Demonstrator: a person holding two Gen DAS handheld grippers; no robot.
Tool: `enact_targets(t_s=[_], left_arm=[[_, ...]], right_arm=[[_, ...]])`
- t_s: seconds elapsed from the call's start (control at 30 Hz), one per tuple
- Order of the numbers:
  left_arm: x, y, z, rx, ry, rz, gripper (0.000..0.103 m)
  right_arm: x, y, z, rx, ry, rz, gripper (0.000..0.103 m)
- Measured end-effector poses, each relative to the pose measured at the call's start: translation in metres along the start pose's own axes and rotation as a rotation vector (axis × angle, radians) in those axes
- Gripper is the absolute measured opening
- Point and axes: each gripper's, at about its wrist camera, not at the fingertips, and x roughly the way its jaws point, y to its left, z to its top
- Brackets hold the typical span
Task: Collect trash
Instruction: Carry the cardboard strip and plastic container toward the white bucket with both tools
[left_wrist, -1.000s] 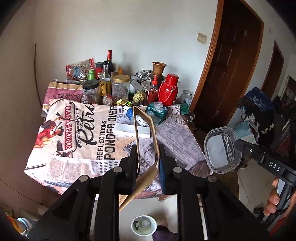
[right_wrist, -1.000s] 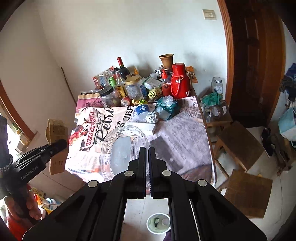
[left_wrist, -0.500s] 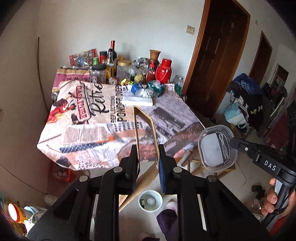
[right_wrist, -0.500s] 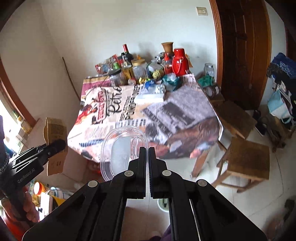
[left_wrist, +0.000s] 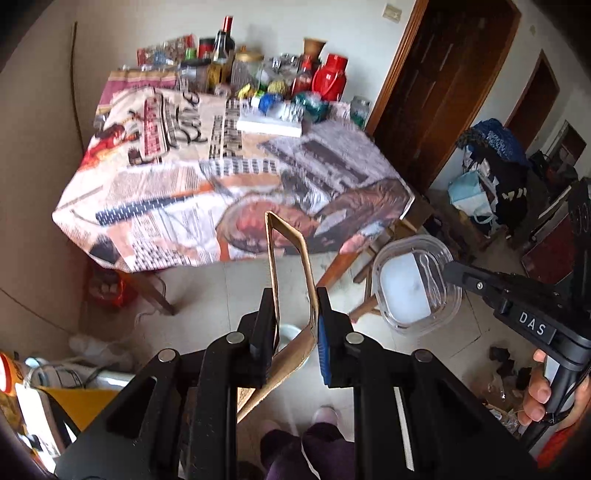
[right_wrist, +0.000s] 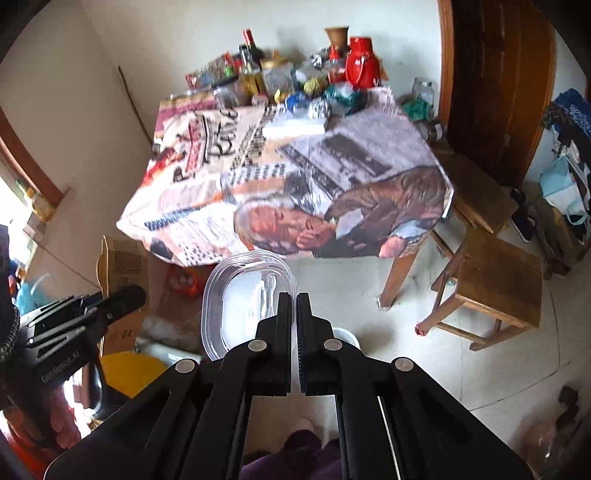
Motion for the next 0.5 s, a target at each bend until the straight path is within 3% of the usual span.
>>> enact_targets(t_s=[0.27,0.5], left_arm=[[0.083,-0.002,-0.032,-0.082,0.115,0.029,0.019],[0.185,0.011,-0.075,-0.154,0.221,0.054,0.019]], right_arm=[[0.078,-0.035,-0.024,-0.02,0.121,0.013,0.002],[0.171,-0.068,-0.066,-0.06,0.254,-0.013,0.002]])
